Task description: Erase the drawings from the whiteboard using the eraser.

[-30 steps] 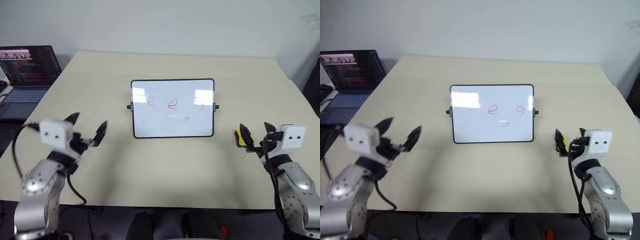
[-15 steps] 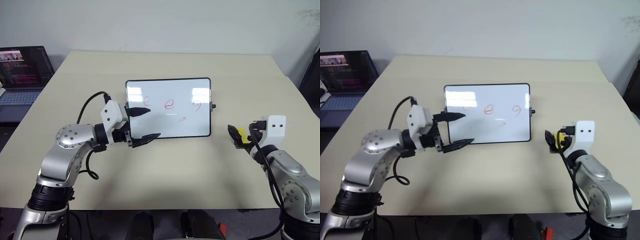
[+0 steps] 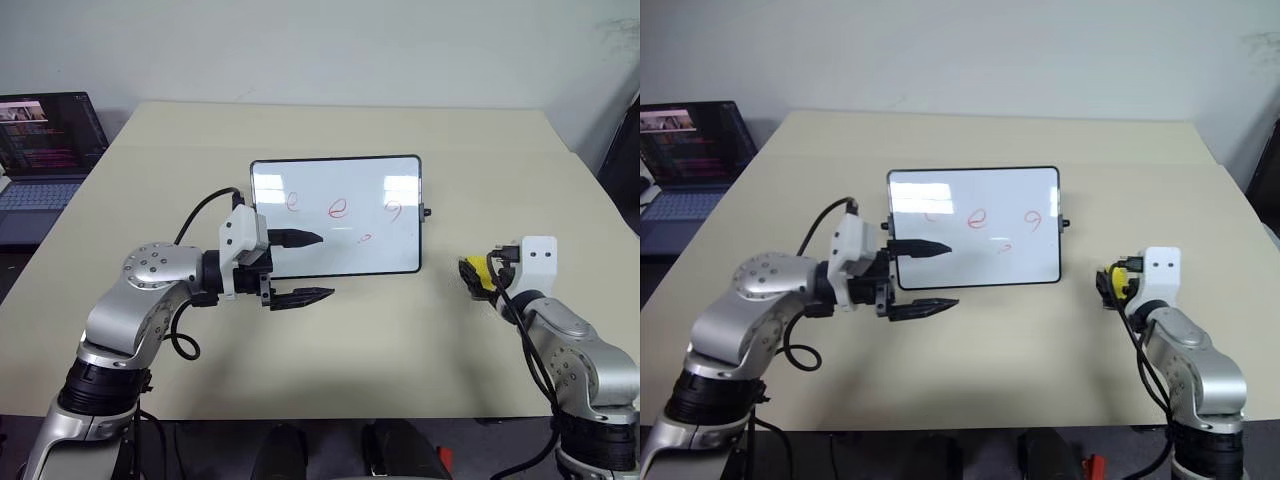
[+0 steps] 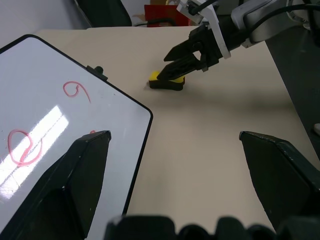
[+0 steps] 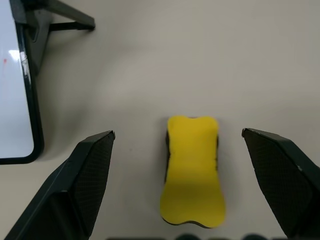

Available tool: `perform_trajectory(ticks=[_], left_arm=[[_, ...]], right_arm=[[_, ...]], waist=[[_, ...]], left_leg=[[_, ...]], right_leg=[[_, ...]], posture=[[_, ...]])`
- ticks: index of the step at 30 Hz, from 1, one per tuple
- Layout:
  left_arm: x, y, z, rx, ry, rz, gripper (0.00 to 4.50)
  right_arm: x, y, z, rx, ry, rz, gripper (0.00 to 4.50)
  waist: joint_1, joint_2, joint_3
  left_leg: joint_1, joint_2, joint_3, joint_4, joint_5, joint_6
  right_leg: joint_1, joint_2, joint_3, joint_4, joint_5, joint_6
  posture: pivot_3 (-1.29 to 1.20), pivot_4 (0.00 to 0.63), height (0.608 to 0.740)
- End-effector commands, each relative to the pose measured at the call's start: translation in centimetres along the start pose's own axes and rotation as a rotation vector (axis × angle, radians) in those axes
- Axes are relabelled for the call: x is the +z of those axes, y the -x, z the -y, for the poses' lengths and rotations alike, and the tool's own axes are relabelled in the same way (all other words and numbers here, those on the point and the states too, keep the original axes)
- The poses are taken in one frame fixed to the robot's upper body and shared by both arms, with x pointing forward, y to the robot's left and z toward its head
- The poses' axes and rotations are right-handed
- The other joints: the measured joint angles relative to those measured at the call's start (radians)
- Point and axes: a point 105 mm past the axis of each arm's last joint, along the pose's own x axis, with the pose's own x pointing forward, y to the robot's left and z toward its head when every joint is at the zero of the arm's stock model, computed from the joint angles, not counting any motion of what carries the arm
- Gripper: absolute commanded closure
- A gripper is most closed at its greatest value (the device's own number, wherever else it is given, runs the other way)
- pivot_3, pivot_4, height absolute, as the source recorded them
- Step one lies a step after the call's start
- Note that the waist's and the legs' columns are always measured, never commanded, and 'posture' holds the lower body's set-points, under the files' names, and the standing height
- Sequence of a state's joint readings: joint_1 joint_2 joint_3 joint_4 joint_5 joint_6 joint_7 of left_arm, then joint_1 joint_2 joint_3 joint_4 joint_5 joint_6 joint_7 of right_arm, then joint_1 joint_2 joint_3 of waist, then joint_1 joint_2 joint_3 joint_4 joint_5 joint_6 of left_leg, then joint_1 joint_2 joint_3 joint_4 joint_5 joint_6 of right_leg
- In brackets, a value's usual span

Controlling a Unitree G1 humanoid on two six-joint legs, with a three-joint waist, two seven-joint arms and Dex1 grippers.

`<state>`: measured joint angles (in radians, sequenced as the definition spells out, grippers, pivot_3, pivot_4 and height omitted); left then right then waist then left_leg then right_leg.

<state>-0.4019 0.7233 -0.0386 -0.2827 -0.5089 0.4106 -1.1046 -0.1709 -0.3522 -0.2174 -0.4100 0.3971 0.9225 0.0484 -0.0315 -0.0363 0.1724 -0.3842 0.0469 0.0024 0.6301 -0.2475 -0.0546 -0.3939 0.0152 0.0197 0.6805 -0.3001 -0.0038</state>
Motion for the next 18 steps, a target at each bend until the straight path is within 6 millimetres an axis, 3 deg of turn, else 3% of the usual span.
perform_trajectory(ticks=[1,13,16,18], left_arm=[[0.7,0.0,0.2,-0.001,-0.033,0.009,0.0],[0.5,0.4,0.1,0.027,-0.026,-0.001,0.0],[0.4,0.5,0.1,0.03,-0.025,-0.004,0.0],[0.3,0.6,0.1,0.035,-0.023,-0.006,0.0]], right_arm=[[0.8,-0.2,0.3,-0.005,0.018,0.04,0.03],[0.4,-1.6,1.3,-0.031,0.016,0.031,0.03],[0.2,-2.0,1.6,-0.044,0.023,0.025,0.49],[0.1,-2.3,1.8,-0.051,0.022,0.025,1.11]], waist=[[0.0,0.0,0.0],[0.0,0.0,0.0],[0.001,0.0,0.0],[0.0,0.0,0.0]], left_leg=[[0.0,0.0,0.0,0.0,0.0,0.0],[0.0,0.0,0.0,0.0,0.0,0.0],[-0.001,0.0,0.0,0.0,0.0,0.0],[-0.001,0.0,0.0,0.0,0.0,0.0]], right_leg=[[0.0,0.0,0.0,0.0,0.0,0.0],[-0.001,0.0,0.0,0.0,0.0,0.0],[-0.001,0.0,0.0,0.0,0.0,0.0],[-0.001,0.0,0.0,0.0,0.0,0.0]], posture=[[0.0,0.15,0.74],[0.0,0.15,0.74],[0.0,0.15,0.74],[0.0,0.15,0.74]])
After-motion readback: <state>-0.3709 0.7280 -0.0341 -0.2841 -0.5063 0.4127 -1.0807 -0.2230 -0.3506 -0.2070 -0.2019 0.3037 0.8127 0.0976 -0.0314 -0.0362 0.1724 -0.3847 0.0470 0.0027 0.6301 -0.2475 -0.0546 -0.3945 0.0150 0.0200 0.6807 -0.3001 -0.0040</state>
